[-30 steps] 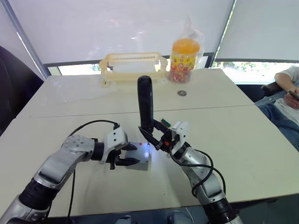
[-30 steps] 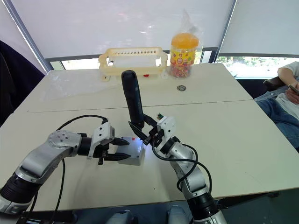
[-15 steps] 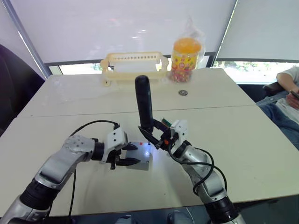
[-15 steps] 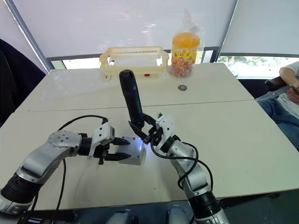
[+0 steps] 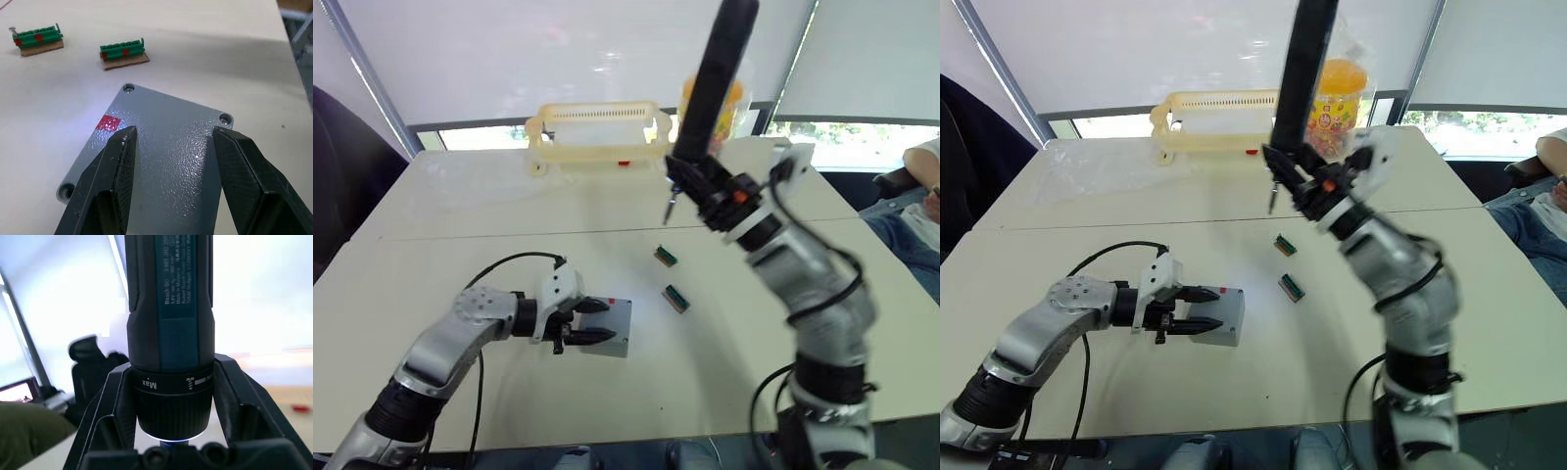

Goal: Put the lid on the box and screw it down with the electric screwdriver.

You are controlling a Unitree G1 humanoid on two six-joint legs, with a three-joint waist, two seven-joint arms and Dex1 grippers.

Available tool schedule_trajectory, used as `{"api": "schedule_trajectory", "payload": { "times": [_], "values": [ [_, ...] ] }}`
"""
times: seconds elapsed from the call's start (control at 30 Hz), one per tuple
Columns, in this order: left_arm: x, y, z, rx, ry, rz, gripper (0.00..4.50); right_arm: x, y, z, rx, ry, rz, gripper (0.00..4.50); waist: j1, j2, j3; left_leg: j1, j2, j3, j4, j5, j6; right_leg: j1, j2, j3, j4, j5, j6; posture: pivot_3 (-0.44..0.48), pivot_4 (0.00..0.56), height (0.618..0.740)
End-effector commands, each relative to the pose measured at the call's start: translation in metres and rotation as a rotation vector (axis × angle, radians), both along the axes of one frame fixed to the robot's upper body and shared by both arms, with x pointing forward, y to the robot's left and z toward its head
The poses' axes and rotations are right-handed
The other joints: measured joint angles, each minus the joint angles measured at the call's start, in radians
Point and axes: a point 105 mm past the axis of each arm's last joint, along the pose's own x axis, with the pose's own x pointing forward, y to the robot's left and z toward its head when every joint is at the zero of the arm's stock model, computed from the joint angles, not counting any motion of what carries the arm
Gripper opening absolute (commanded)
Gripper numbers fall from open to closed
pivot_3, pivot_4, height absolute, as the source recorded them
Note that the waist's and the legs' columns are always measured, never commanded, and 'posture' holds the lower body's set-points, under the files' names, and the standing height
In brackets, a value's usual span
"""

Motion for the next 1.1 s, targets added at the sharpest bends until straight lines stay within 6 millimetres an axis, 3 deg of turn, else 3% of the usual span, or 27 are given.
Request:
{"api": "schedule_trajectory", "payload": {
  "times": [0.03,0.1,0.23,0.33,0.47,0.67,0.93,0.97,1.07,1.1],
  "values": [
    [-0.001,0.007,0.029,-0.028,-0.030,0.011,2.47,-0.001,-0.028,-0.013,-0.078,0.267,0.083,1.74,-0.001,0.000,0.003,-0.003,0.000,0.000,0.001,0.000,0.000,-0.002,0.000,0.000,0.000,0.000,0.000,0.000,0.150,0.740],
    [-0.009,0.006,0.052,-0.047,-0.065,-0.027,2.47,-0.008,-0.044,-0.031,-0.224,0.437,0.100,1.74,-0.001,0.000,0.013,-0.004,0.000,0.001,-0.001,0.000,0.000,-0.004,0.000,0.000,0.000,0.000,0.000,0.000,0.150,0.740],
    [-0.032,0.003,0.071,0.007,-0.105,-0.129,2.47,-0.016,-0.092,-0.071,-0.337,0.774,-0.007,1.74,-0.007,0.001,0.016,-0.019,0.000,0.002,-0.001,0.000,0.001,-0.019,0.000,-0.001,0.002,0.003,0.004,0.000,0.150,0.740],
    [-0.046,0.002,0.074,0.058,-0.119,-0.200,2.47,-0.027,-0.119,-0.097,-0.371,0.938,-0.061,1.74,-0.002,0.002,0.017,-0.021,0.000,0.004,-0.003,-0.002,0.005,-0.020,-0.001,-0.001,0.000,0.002,0.005,0.000,0.150,0.740],
    [-0.050,-0.002,0.071,0.086,-0.140,-0.238,2.47,-0.032,-0.140,-0.120,-0.365,1.076,-0.118,1.74,-0.004,0.002,0.017,-0.022,-0.001,0.007,0.000,-0.003,0.006,-0.019,-0.001,0.000,-0.006,0.002,0.005,0.000,0.150,0.740],
    [-0.036,-0.002,0.059,0.069,-0.152,-0.155,2.47,-0.027,-0.149,-0.146,-0.398,1.181,-0.185,1.74,-0.005,0.001,0.018,-0.019,0.000,0.009,0.005,-0.003,0.006,-0.015,0.000,0.002,-0.007,0.004,0.004,0.000,0.150,0.740],
    [-0.015,0.011,0.058,0.005,-0.153,0.000,2.47,-0.017,-0.153,-0.157,-0.447,1.186,-0.236,1.74,-0.004,-0.001,0.018,-0.018,0.000,0.008,0.015,-0.003,0.007,-0.010,0.001,0.002,-0.002,0.006,0.006,0.000,0.150,0.740],
    [-0.011,0.014,0.059,-0.011,-0.153,0.036,2.47,-0.017,-0.153,-0.157,-0.459,1.177,-0.237,2.82,-0.004,-0.001,0.018,-0.016,0.000,0.007,0.015,-0.003,0.007,-0.008,0.001,0.002,-0.002,0.006,0.006,0.000,0.150,0.740],
    [0.003,0.030,0.056,-0.022,-0.162,0.156,2.47,-0.012,-0.151,-0.153,-0.505,1.108,-0.245,4.21,-0.004,-0.002,0.017,-0.015,0.000,0.006,0.016,-0.003,0.007,-0.007,0.001,0.002,-0.002,0.006,0.006,0.000,0.150,0.740],
    [0.005,0.034,0.054,-0.011,-0.170,0.180,2.47,-0.009,-0.152,-0.150,-0.517,1.082,-0.263,4.47,-0.004,-0.002,0.017,-0.015,0.000,0.006,0.016,-0.003,0.007,-0.007,0.001,0.001,-0.002,0.006,0.006,0.000,0.150,0.740]
  ]
}}
